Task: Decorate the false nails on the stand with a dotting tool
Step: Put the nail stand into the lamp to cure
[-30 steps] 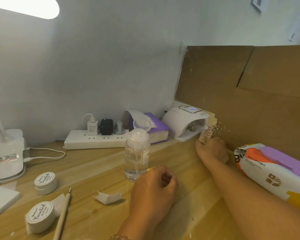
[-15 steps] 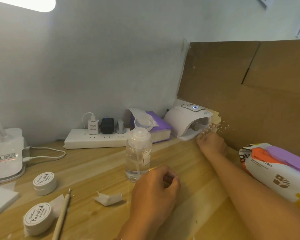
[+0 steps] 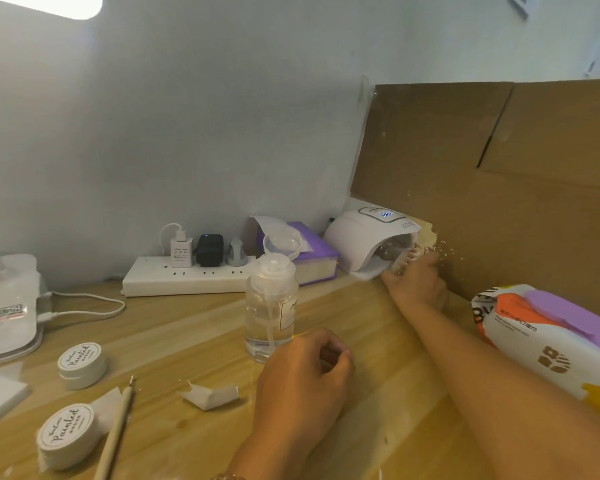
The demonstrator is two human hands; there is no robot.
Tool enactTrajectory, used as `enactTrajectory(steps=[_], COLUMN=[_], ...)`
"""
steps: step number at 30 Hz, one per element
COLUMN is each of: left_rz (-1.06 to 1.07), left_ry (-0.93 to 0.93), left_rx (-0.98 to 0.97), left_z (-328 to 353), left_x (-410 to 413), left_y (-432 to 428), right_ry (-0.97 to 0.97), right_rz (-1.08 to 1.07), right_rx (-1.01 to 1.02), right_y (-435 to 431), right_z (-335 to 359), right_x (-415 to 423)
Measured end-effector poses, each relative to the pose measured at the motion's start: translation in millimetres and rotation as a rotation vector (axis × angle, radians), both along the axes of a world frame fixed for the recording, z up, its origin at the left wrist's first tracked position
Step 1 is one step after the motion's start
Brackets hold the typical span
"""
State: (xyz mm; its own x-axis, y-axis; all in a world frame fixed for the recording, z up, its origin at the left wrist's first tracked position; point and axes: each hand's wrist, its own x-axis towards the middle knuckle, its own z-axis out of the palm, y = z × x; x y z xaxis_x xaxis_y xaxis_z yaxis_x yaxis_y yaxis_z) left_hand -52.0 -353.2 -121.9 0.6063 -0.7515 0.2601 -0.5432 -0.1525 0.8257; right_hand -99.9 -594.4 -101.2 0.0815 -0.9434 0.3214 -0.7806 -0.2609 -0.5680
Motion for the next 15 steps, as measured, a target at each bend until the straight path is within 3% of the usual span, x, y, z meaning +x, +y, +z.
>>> enactTrajectory(steps=[7, 15], left_rz=[0.005, 0.003], left_ry=[-0.011, -0.007], left_rx=[0.017, 0.003], left_z=[1, 1], left_x=[-1, -1], left_y=[1, 0], right_ry=[0.095, -0.011], right_rz=[0.039, -0.014], right_rx=[-0.092, -0.013], right_y=[16, 3], right_z=[-5, -2], right_x=[-4, 1])
